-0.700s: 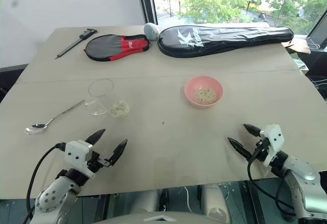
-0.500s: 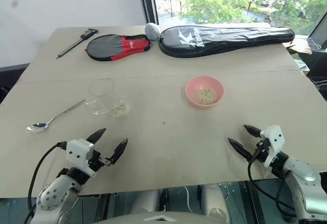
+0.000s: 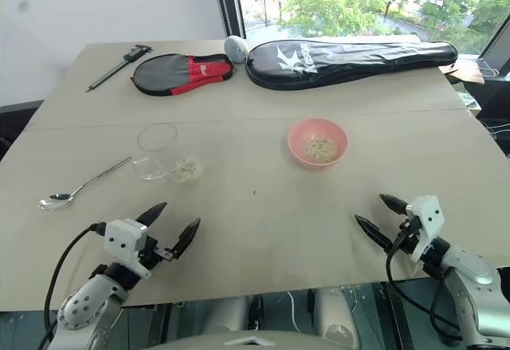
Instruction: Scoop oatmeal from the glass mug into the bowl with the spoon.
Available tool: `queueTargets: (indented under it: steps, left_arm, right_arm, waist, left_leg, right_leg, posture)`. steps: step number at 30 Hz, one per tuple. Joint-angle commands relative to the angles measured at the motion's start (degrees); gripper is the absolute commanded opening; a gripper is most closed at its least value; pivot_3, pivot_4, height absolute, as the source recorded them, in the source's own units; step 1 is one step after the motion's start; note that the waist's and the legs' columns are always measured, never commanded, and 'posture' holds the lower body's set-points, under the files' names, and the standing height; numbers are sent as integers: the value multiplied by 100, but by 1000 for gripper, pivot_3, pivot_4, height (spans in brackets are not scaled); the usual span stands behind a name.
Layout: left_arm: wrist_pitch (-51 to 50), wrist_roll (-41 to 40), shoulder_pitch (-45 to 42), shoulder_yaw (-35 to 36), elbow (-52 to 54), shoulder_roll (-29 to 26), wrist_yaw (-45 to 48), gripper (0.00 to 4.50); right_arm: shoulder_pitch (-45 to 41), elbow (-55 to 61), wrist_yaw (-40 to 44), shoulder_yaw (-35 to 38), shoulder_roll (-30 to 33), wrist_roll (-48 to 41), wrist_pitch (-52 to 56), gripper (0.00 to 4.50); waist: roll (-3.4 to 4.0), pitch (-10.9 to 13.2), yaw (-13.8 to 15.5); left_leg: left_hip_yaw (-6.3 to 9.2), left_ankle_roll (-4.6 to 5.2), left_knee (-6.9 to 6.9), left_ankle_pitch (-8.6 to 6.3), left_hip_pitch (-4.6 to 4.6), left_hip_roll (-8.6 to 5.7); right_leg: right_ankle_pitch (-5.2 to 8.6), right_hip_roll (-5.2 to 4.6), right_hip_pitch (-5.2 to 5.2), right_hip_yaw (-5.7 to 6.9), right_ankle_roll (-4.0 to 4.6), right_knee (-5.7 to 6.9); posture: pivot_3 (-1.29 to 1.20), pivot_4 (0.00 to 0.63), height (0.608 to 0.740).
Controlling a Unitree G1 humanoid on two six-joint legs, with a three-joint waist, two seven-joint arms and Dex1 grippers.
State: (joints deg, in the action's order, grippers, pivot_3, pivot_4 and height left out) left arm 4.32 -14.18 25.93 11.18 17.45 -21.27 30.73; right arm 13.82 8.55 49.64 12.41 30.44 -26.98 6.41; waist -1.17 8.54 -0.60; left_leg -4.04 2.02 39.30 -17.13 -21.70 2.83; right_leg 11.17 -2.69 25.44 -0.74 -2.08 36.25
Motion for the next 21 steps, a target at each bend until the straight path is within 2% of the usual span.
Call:
queueTargets:
  steps: [1, 8, 15, 21]
  left_arm:
    - [54, -16, 62, 86, 238, -26, -45, 4500]
    - [39, -20, 103, 109, 256, -11, -131, 4500]
    - [-712, 305, 165, 294, 507, 29, -867, 4500]
    - [-964, 200, 254, 1113, 369, -378, -877, 4500]
  right_arm:
    - [5, 210, 32, 96, 74, -77, 18, 4431]
    - [-65, 289, 62, 55, 97, -86, 102, 4431]
    - [-200, 723, 271, -307, 208, -121, 354, 4431]
    - [-502, 1615, 427, -940, 261, -417, 899, 4431]
  waist:
    - [0, 0, 0]
    - [0, 0, 0]
    - [0, 0, -1]
    - [-4, 3, -22]
  left_leg:
    - [0, 0, 0, 0, 0, 0]
    - [0, 0, 0, 0, 0, 0]
    - [2, 0, 0, 0, 2, 0]
    - [1, 0, -1, 0, 4, 13]
  right_leg:
    - [0, 0, 0, 0, 0, 0]
    - [0, 0, 0, 0, 0, 0]
    - [0, 0, 0, 0, 0, 3]
    - [0, 8, 4, 2, 0, 10]
  posture:
    - [0, 150, 740]
    - [0, 150, 740]
    - [0, 150, 740]
    - [0, 150, 740]
